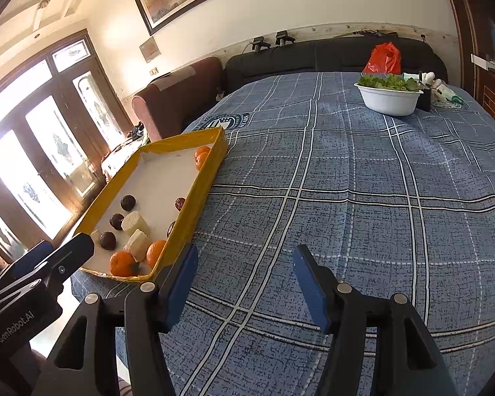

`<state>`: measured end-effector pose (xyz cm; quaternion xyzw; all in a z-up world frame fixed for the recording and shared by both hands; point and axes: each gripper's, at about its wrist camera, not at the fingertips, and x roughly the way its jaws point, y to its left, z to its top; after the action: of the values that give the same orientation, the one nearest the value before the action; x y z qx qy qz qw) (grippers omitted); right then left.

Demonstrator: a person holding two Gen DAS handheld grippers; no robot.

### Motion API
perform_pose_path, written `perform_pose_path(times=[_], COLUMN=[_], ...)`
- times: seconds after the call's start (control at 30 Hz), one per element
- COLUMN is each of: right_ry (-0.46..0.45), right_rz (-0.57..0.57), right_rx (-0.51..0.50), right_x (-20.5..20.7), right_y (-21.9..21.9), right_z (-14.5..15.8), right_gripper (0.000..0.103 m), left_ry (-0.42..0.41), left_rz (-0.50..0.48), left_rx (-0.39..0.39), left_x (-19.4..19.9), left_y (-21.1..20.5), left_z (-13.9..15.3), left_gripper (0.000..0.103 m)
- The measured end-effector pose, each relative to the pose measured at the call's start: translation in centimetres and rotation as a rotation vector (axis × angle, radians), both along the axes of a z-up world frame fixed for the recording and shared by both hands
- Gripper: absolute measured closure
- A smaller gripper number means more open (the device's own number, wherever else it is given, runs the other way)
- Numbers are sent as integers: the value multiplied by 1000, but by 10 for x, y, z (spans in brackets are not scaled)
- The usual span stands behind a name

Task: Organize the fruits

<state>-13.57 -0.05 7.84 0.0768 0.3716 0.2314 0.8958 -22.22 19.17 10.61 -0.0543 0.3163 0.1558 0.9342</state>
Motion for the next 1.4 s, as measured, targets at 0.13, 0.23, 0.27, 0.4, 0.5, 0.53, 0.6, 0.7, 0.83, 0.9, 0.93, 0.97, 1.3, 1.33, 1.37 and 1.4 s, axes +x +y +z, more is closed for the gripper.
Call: perform_pose_path(times=[0.13, 0.23, 0.27, 0.4, 0.5, 0.53, 0.6, 0.7, 0.83, 0.9, 0.93, 0.97, 1.3, 1.33, 1.37, 1.4], right_ry=[-17, -30, -36, -72, -108, -120, -147, -189, -228, -229, -227, -223, -171, -169, -168, -165], right_rz=[-4, -13, -17, -24, -24, -26, -30, -45, -63, -63, -62, -62, -57, -55, -54, -51], right_rx=[-13, -18, -18, -22, -35, -40, -55, -88, -128, -135, -139, -143, -162, -166, -169, -171], right_x=[-10, -16, -19, -33, -45, -49, -59, -70, -79, -79, -78, -76, -65, -64, -63, -62], right_y=[-3, -7, -8, -10, -9, -9, -8, -8, -7, -7, -7, -6, 4, 6, 7, 9], right_z=[3, 6, 7, 14, 19, 21, 25, 30, 32, 31, 30, 29, 13, 12, 12, 11], right_gripper=[36, 35, 35, 35, 32, 31, 26, 20, 15, 13, 13, 13, 13, 13, 13, 13], left_ry=[-52, -118, -152, -311, -412, -426, -412, -337, -263, -231, -214, -197, -98, -96, -92, -88], left_rz=[4, 38, 59, 123, 157, 167, 165, 110, 45, 25, 20, 14, 68, 68, 68, 66], left_rx=[8, 48, 71, 144, 171, 181, 195, 191, 149, 120, 110, 96, 43, 41, 39, 37], left_x=[-12, -25, -32, -62, -79, -81, -78, -67, -54, -49, -46, -43, -28, -27, -26, -25], left_y=[-7, -12, -14, -23, -26, -27, -29, -33, -34, -33, -32, -30, -9, -7, -6, -6], left_z=[8, 17, 21, 45, 60, 63, 65, 61, 45, 37, 34, 30, 7, 6, 4, 3], left_gripper=[10, 10, 10, 0, 0, 0, 0, 0, 0, 0, 0, 0, 0, 0, 0, 0])
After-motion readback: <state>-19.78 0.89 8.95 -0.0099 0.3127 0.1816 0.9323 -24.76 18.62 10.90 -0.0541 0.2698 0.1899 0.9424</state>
